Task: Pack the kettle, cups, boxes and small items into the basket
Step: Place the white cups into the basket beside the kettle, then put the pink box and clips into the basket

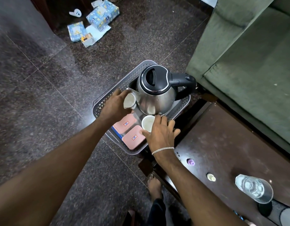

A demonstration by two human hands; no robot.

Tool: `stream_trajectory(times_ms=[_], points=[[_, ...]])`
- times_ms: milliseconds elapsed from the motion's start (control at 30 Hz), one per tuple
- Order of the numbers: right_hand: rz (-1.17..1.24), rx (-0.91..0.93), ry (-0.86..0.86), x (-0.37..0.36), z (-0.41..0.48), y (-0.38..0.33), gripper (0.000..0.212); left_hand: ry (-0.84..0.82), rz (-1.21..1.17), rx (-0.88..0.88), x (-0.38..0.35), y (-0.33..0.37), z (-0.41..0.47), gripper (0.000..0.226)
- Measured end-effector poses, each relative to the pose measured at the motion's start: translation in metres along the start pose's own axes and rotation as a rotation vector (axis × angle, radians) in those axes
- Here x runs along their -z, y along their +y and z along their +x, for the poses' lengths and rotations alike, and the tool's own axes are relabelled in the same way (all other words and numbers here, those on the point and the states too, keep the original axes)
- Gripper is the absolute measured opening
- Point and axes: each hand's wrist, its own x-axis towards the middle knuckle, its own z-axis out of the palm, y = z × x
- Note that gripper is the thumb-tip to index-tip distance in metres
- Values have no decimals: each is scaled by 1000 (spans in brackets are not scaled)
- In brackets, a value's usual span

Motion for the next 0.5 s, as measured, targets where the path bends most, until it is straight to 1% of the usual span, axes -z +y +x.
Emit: stream_trajectory(times_ms=[133,200,267,300,367,433,500], points=[[17,12,-12,4,0,4,89,0,-38,22,2,4,-8,96],[27,21,-4,9,-3,7,88,49,-44,16,3,7,-15,94],[44,43,46,18,-10,15,83,140,-31,-13,3,13,-26,89],[55,52,74,23,-14,20,81,190,-23,-39,3,18,-33,83],[67,66,114,32,-26,32,78,270,-26,-96,0,29,-50,64],[74,57,123,41,-40,51,77,298,-47,-173,-5,48,-70,46],[92,34,112,49,-57,75,75,286,-51,-272,-15,71,-90,36]])
